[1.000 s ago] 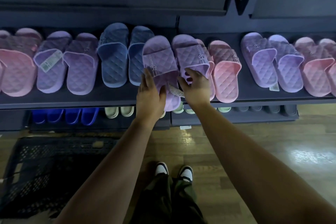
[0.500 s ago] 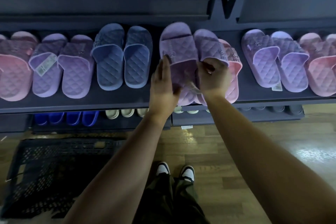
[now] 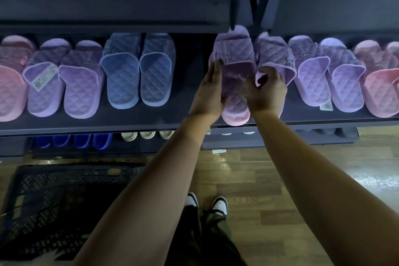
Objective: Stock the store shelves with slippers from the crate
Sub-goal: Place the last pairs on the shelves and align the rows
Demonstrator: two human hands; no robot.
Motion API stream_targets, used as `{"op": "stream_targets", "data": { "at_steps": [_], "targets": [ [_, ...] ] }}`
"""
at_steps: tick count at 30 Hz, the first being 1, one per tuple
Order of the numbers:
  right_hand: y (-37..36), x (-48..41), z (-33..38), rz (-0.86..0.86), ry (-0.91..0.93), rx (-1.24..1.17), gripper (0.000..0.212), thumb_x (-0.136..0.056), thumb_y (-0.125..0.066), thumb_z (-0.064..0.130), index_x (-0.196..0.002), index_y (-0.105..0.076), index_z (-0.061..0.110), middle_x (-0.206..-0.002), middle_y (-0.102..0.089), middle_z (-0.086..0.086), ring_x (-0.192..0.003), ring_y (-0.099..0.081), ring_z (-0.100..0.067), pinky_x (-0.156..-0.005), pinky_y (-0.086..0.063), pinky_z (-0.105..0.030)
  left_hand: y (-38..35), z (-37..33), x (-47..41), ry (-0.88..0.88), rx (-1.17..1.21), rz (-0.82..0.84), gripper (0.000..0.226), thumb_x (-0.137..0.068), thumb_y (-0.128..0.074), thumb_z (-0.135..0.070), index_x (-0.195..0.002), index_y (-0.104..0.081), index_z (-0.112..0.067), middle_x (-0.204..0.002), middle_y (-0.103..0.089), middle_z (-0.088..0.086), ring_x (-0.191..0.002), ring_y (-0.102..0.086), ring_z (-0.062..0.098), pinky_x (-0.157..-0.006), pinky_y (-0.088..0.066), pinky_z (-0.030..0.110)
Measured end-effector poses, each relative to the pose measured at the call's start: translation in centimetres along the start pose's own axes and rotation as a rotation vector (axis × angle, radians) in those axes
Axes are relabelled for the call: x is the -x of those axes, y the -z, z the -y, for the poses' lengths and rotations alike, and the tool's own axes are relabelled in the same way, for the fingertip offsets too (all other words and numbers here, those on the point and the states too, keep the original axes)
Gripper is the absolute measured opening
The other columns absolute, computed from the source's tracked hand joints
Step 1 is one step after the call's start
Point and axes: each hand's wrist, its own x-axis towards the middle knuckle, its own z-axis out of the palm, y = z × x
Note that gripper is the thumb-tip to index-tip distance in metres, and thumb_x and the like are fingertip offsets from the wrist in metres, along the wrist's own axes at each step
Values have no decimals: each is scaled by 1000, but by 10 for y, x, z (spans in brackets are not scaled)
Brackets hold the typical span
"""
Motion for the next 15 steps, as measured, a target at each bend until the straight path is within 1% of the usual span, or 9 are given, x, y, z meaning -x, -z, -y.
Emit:
{"op": "stream_targets", "data": {
  "at_steps": [2,3,6,8,10,12,14,15],
  "targets": [
    [-10,10,11,-13,31,-73,18,-79,-62,13,-94,-61,3,-88,-64,-14,-82,-57,-31,-62,-26,-24,13,10,8,-28,-30,-4,81,-89,-64,-22,-151,-14,-6,-157,-18,13,-144,-20,27,-113,-26,37],
    [-15,16,18,19,85,-86,16,-77,-61,12,-89,-61,2,-87,-63,-16,-80,-56,-32,-62,-27,-25,20,19,13,-33,-50,-33,73,-90,-61,-22,-149,-21,-4,-155,-24,16,-143,-23,28,-115,-25,38],
    [-35,36,43,82,315,-44,14,-75,-59,15,-83,-64,4,-84,-63,-17,-81,-57,-35,-67,-33,-30,46,59,29,49,-127,-154,56,-95,-54,-22,-143,-35,-1,-147,-38,19,-138,-32,32,-114,-28,40],
    [-49,49,62,145,422,-55,15,-76,-60,11,-88,-67,4,-87,-64,-17,-84,-58,-36,-69,-42,-33,62,87,39,117,-199,-228,52,-93,-53,-21,-140,-40,-2,-143,-43,19,-134,-37,33,-110,-33,45],
    [-66,62,78,310,447,-68,23,-78,-61,10,-99,-69,6,-98,-64,-16,-91,-60,-35,-72,-50,-37,76,110,50,189,-302,-262,53,-92,-54,-23,-140,-41,-5,-143,-42,17,-134,-36,34,-107,-34,49],
    [-84,71,86,486,417,-67,29,-80,-64,10,-109,-69,8,-112,-62,-15,-100,-60,-32,-77,-52,-41,86,126,59,308,-377,-267,58,-92,-55,-29,-143,-36,-12,-148,-35,15,-137,-30,34,-108,-30,51],
    [-98,78,89,631,393,-24,38,-85,-65,14,-123,-63,11,-132,-53,-14,-117,-54,-30,-91,-49,-44,93,139,65,434,-398,-251,64,-93,-54,-36,-147,-28,-15,-154,-23,14,-140,-21,36,-108,-26,51],
    [-104,81,90,687,391,7,42,-87,-64,16,-129,-59,13,-142,-46,-13,-125,-49,-29,-98,-45,-43,95,145,66,471,-381,-238,66,-93,-54,-38,-148,-26,-15,-155,-18,15,-141,-19,37,-108,-25,51]
  ]
}}
